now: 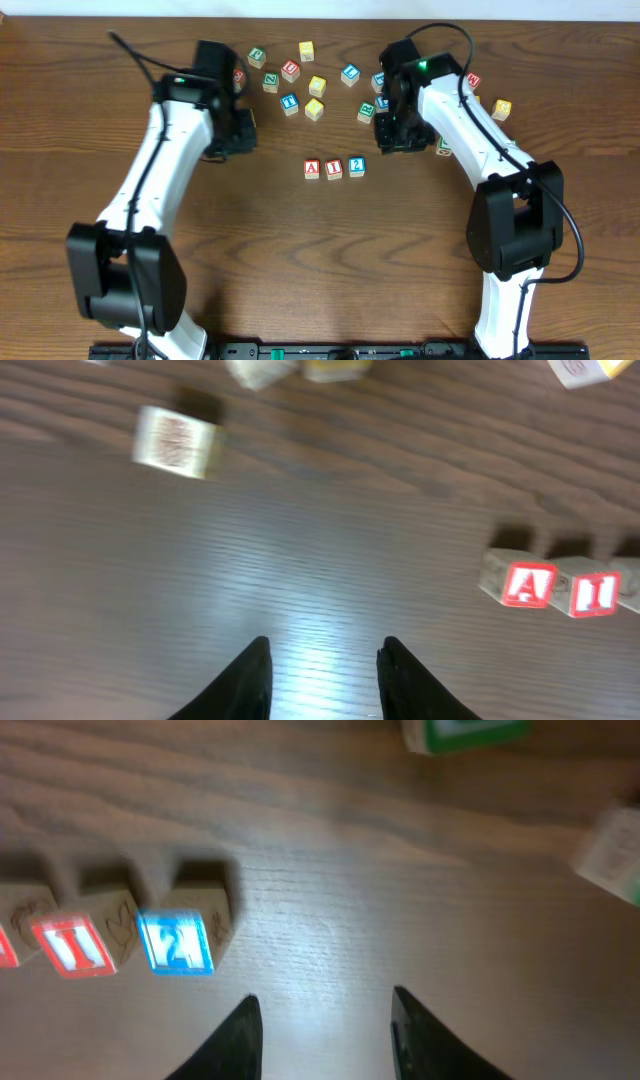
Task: Spell out AI2
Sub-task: 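Lower both grippers to either end of the A-I-2 row and push inward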
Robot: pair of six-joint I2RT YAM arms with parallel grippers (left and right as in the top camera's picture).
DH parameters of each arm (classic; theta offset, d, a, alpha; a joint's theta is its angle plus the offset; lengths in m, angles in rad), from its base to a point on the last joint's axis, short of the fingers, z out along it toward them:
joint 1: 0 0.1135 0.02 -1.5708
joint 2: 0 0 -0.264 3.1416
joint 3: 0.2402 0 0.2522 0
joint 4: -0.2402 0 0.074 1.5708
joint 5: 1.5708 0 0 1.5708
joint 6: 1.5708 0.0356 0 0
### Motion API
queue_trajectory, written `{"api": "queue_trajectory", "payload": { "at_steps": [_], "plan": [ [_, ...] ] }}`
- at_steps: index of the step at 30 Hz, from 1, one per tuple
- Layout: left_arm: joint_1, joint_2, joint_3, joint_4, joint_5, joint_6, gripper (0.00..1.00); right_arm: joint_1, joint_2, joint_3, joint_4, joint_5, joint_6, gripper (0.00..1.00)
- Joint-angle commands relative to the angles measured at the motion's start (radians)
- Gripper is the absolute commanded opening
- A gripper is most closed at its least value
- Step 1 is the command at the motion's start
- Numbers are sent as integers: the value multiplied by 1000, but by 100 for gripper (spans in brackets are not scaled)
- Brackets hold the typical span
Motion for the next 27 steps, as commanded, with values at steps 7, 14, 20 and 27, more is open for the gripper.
{"api": "queue_trajectory", "payload": {
  "at_steps": [7,14,20,27],
  "plan": [
    [-106,130,-8,29,23,-61,25,14,9,-169,190,-86,37,36],
    [-129,167,-9,45,45,-60,24,16,9,-207,235,-95,37,36],
    [-130,196,-9,66,68,-71,24,23,9,-242,275,-98,53,37],
    [-130,232,-11,89,132,-71,23,32,9,-257,297,-106,55,38]
  ]
}}
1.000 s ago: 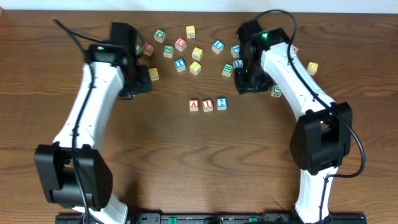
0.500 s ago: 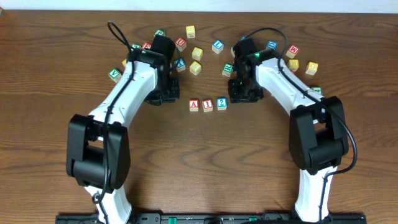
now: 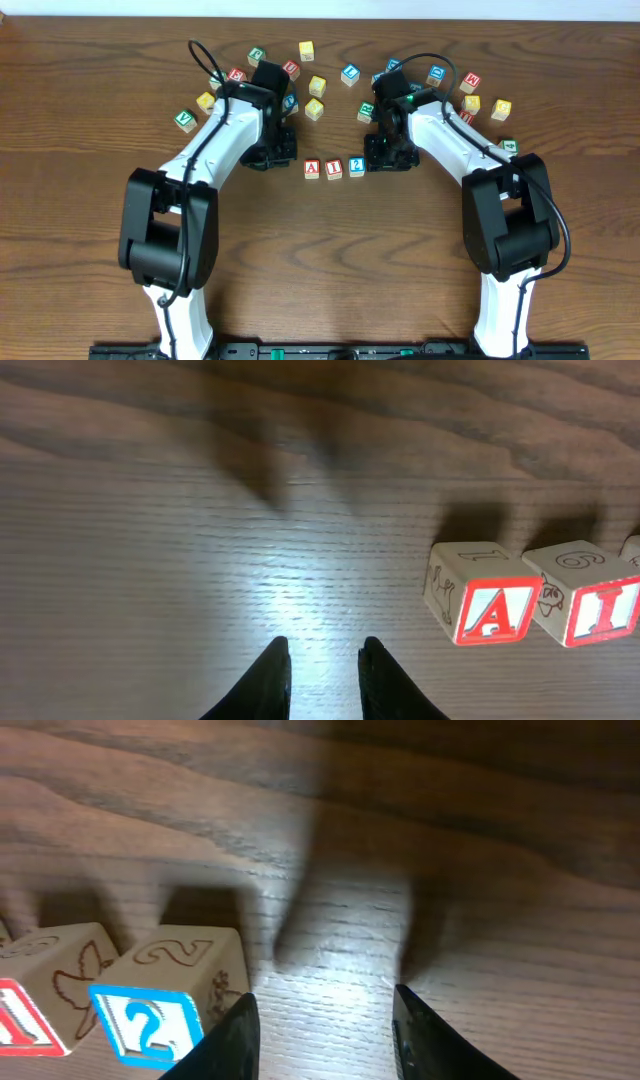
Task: Spell out AI2
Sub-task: 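Lower both grippers to either end of the A-I-2 row and push inward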
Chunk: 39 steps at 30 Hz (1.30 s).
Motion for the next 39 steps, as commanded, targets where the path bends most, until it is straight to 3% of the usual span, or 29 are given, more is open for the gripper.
{"api": "queue_trajectory", "payload": {
  "at_steps": [1,5,39],
  "plan": [
    [-2,15,-11,5,40,-12,22,13,5,-7,5,-14,14,38],
    [-2,15,-16,27,84,-12,19,13,5,-7,8,-33,14,40],
    [-63,18,-21,62,84,-13,19,80,5,-7,43,-32,25,41]
  ]
}}
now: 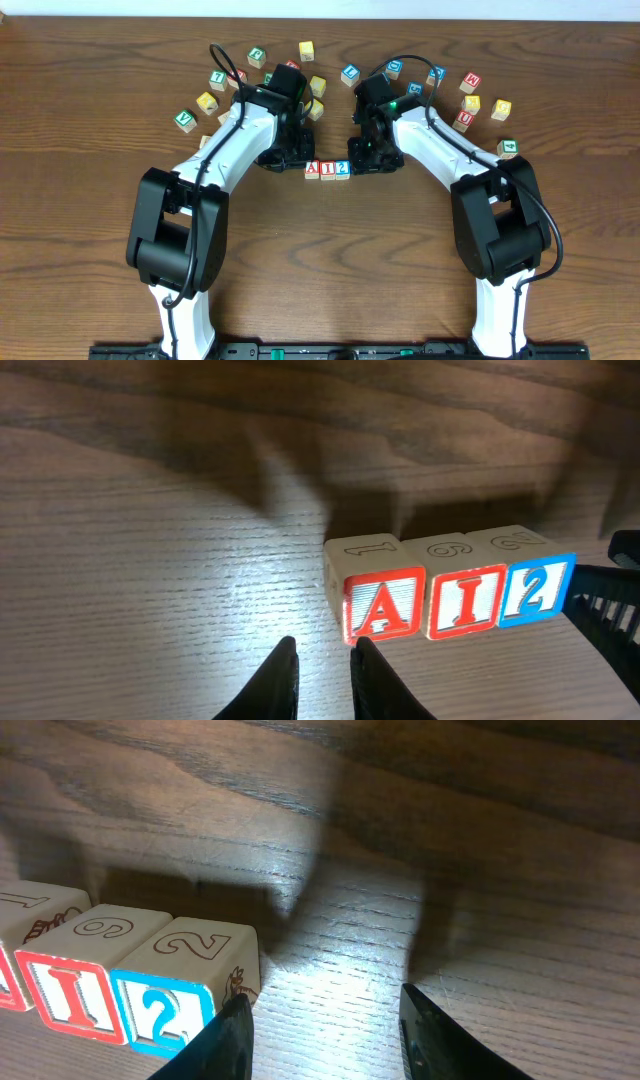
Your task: Spell out AI2
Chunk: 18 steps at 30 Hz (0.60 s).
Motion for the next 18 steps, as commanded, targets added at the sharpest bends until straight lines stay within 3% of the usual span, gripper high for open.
{"api": "queue_trajectory", "payload": {
  "at_steps": [1,18],
  "plan": [
    [-1,10,-18,1,5,-2,19,11,5,-6,3,-6,18,41],
    [0,12,-18,26,-34,84,19,22,5,-6,10,-6,18,39]
  ]
}}
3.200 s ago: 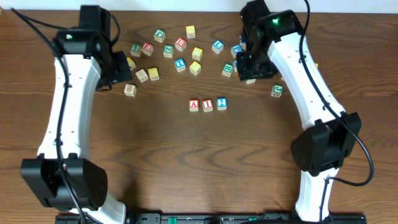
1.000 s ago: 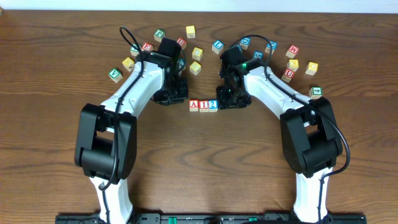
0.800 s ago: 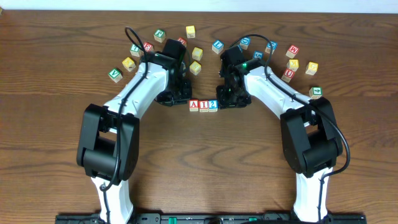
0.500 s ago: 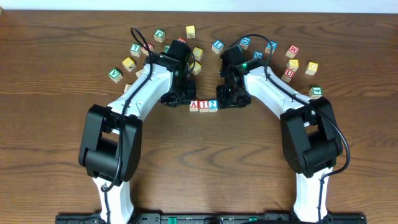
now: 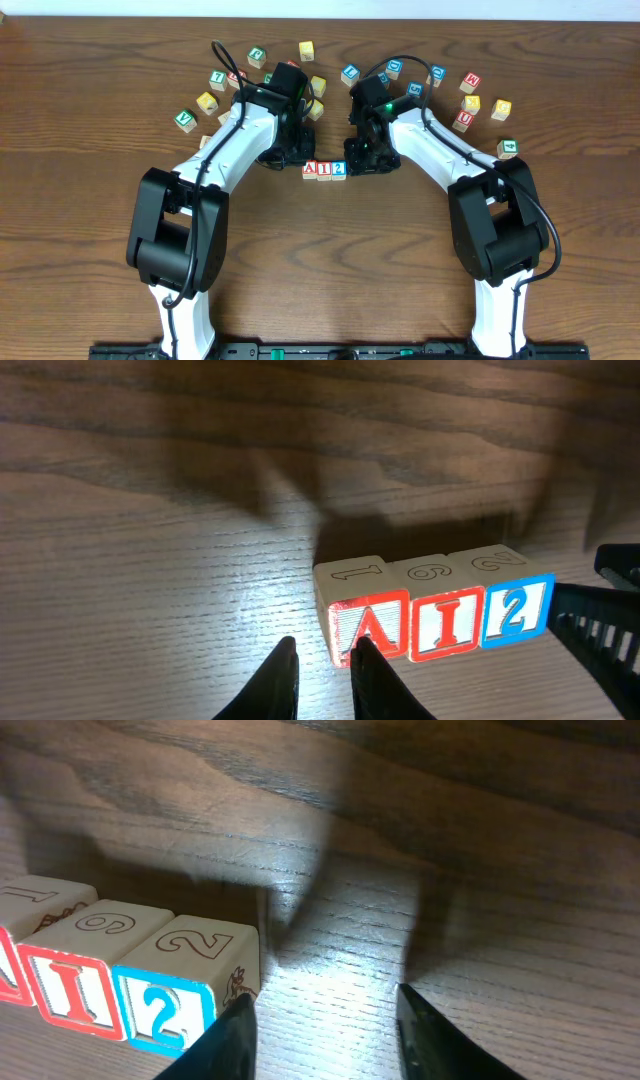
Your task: Spell out AI2
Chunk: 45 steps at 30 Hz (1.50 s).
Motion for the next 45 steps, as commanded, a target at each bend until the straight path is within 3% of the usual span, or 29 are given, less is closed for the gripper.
{"api": "queue_trajectory", "payload": {
  "at_steps": [1,10,18,23,28,33,45],
  "plan": [
    [2,12,-18,-6,-13,49,19,5,5,-5,0,-6,13,39],
    [85,-27,108,-126,-21,116,14,-3,-28,94,-80,11,-6,43],
    [196,-126,124,-130,-21,116,14,6,-52,134,-47,16,-2,44],
    [230,-128,124,-144,-51,116,14,40,-51,134,49,16,23,35],
    [254,-160,124,-173,-167,115,9,90,-43,133,175,18,47,14],
    [266,-261,124,-179,-255,115,8,138,-14,133,261,32,56,4],
    [267,-384,122,-181,-314,115,8,176,74,133,279,75,100,1]
  ]
}}
